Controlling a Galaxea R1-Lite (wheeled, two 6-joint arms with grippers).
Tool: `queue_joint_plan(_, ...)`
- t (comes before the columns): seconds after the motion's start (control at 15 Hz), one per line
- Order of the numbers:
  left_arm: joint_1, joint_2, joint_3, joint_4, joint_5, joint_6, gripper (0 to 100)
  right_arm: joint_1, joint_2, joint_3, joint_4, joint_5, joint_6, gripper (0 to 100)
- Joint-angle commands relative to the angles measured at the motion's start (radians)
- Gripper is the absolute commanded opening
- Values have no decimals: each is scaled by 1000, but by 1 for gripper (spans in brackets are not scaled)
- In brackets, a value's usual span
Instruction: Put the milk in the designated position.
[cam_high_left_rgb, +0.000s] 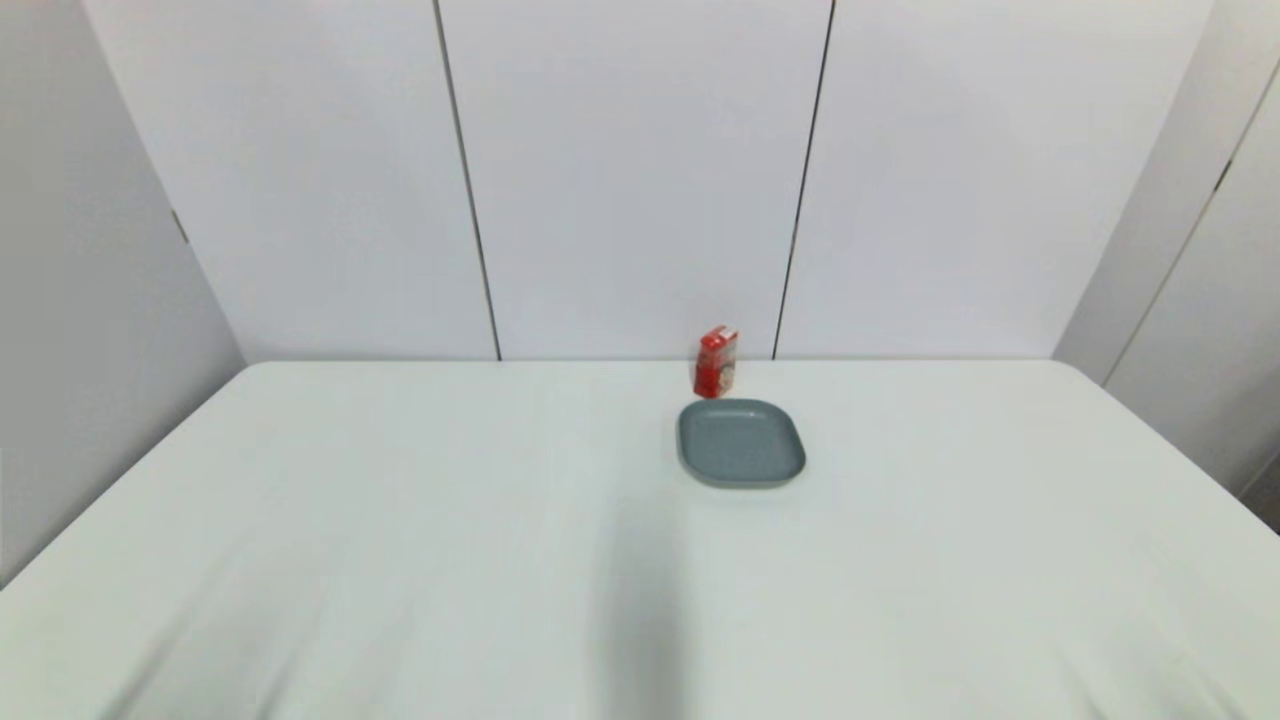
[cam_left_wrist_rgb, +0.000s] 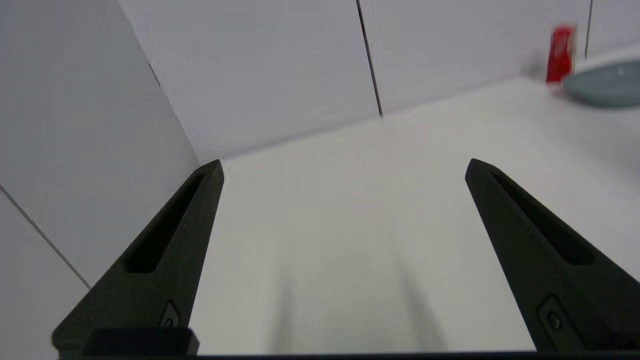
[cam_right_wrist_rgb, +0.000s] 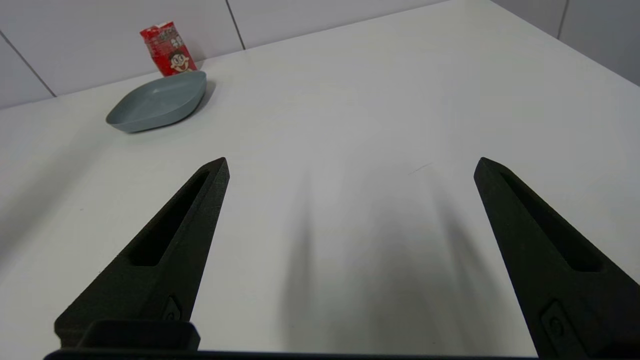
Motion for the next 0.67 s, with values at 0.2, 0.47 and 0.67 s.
queue_joint_plan(0.2,-1,-22,2,157,52,33,100,0,1,0,0,-1,1,100)
queue_joint_plan(0.47,-1,-22,2,194,125,-286,100,0,1,0,0,-1,1,100)
queue_joint_plan(0.67,-1,-20,2,192,132,-303,100,0,1,0,0,-1,1,100)
